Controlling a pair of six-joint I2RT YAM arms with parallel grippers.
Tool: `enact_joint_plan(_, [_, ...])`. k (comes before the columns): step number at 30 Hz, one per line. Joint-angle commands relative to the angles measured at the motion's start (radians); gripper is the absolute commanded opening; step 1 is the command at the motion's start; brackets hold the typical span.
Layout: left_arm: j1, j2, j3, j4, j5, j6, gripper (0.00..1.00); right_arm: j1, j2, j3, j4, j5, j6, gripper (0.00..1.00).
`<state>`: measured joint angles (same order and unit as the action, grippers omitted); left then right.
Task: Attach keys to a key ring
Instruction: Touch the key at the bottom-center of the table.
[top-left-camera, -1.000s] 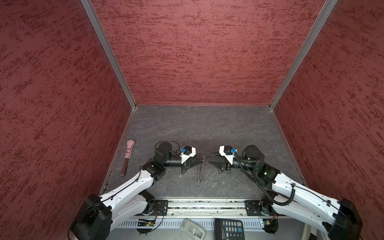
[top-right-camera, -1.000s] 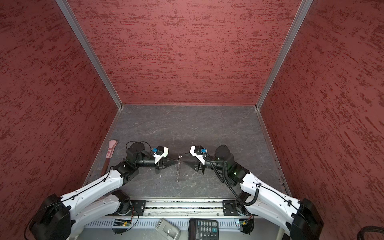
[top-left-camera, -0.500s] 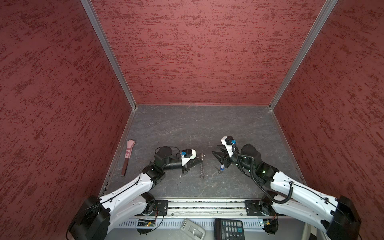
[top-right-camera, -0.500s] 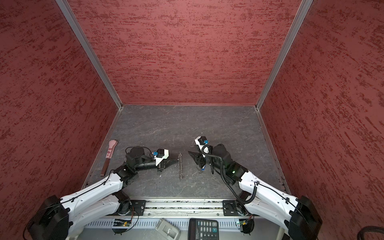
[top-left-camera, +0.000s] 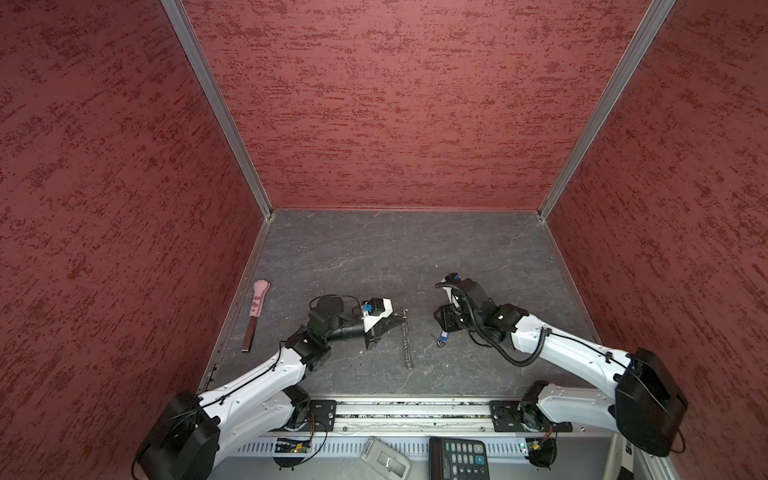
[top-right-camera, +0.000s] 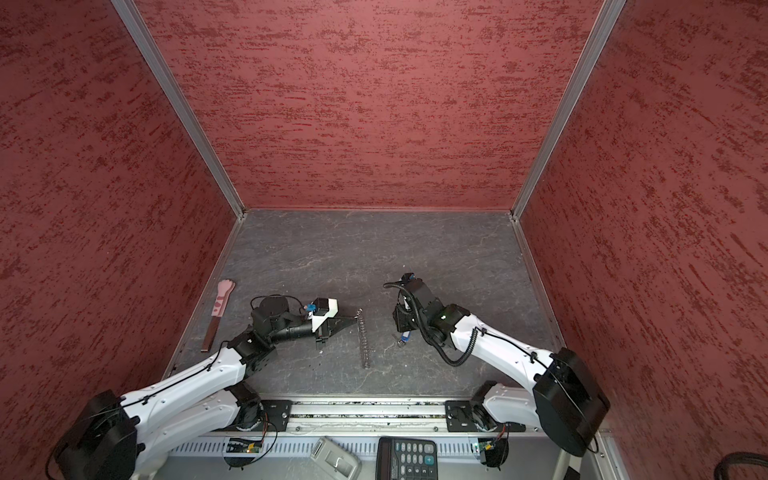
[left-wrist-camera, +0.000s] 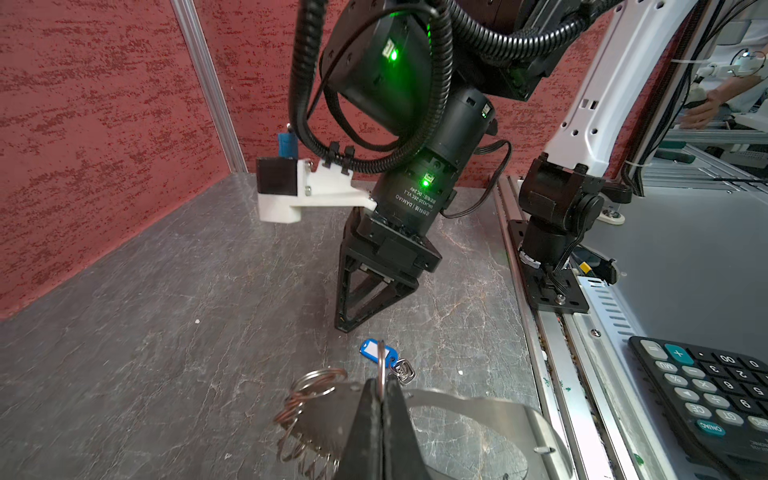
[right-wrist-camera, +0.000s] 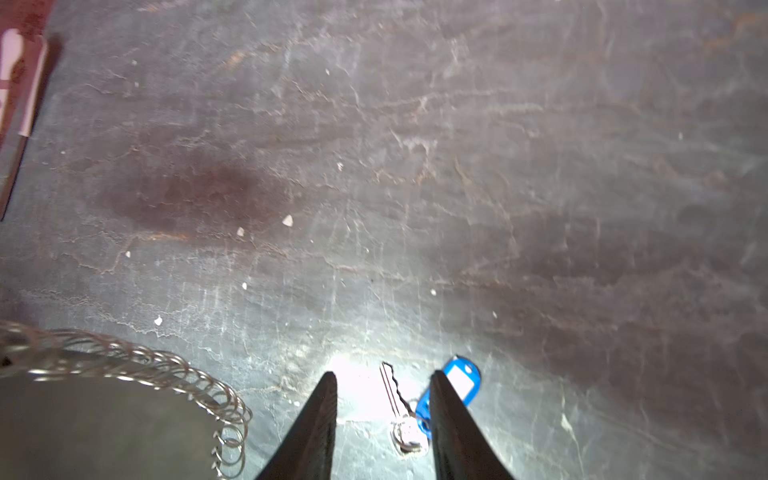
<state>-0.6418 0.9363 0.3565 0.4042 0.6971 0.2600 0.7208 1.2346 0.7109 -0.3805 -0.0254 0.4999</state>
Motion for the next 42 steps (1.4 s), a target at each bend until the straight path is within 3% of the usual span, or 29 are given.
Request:
enact_joint_plan(1, [-0.006,-0.021,-0.004,0.031,-0.001,0.012,0.00,-0.007,0.015,-0.012,-0.081,-0.017,0.114,0.35])
enact_joint_plan(6, [-0.007,-0.032,-0.005,0.024,-0.005,0.012,0.00,-0.001,0.019,-0.063,-0.044,-0.068,0.284,0.33])
enact_joint_plan(10, [-0.009,-0.033,-0.006,0.024,-0.007,0.013,0.00,0.028,0.029,-0.081,-0.058,-0.020,0.355,0.34])
enact_joint_plan(33, [-0.014,-0.031,-0.004,0.013,-0.017,0.021,0.00,0.125,0.198,0.017,-0.116,0.094,0.376,0.42])
enact_joint_plan(42, [-0.015,-0.035,-0.007,0.012,-0.025,0.023,0.00,0.135,0.259,0.030,-0.107,0.102,0.355,0.37])
